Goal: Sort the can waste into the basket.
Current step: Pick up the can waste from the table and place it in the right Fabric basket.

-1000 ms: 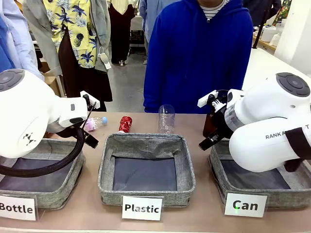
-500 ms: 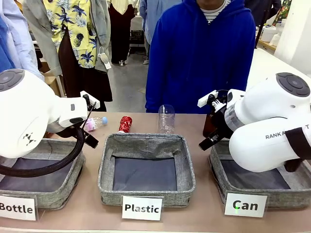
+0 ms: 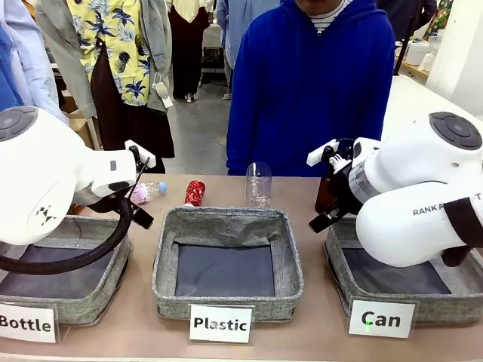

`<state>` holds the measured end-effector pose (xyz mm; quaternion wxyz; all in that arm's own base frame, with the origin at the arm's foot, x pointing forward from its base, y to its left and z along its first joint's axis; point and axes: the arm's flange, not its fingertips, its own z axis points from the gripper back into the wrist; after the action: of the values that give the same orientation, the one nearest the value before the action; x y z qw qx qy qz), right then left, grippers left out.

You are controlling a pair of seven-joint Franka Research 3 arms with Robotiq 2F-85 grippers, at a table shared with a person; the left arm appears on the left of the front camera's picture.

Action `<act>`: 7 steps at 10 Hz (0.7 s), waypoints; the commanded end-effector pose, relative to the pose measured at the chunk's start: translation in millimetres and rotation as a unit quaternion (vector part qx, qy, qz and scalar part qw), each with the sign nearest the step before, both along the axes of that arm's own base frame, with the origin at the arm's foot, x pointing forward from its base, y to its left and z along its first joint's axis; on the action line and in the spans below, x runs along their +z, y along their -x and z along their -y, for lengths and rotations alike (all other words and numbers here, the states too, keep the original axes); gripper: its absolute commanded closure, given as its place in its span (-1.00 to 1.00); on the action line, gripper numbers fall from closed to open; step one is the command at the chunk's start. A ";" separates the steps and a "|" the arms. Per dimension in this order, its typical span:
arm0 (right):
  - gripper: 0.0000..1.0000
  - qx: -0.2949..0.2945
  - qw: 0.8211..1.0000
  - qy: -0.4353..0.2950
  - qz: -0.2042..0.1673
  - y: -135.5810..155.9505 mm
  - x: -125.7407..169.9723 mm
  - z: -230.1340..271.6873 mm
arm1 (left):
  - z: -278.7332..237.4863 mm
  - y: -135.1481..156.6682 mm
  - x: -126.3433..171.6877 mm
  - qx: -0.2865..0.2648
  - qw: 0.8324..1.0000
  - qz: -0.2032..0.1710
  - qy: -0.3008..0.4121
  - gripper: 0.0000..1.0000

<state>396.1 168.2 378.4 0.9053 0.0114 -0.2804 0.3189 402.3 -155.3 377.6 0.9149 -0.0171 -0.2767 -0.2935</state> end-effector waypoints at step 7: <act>-1.00 -0.124 0.955 -0.266 -0.050 98.1 144.3 141.1 | -104.0 167.6 142.3 -0.030 0.966 0.101 0.236 -1.00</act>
<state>324.3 75.7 532.5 0.9296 0.1785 -0.2790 0.1616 298.9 -114.5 597.2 0.8544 -0.1804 -0.4144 -0.2564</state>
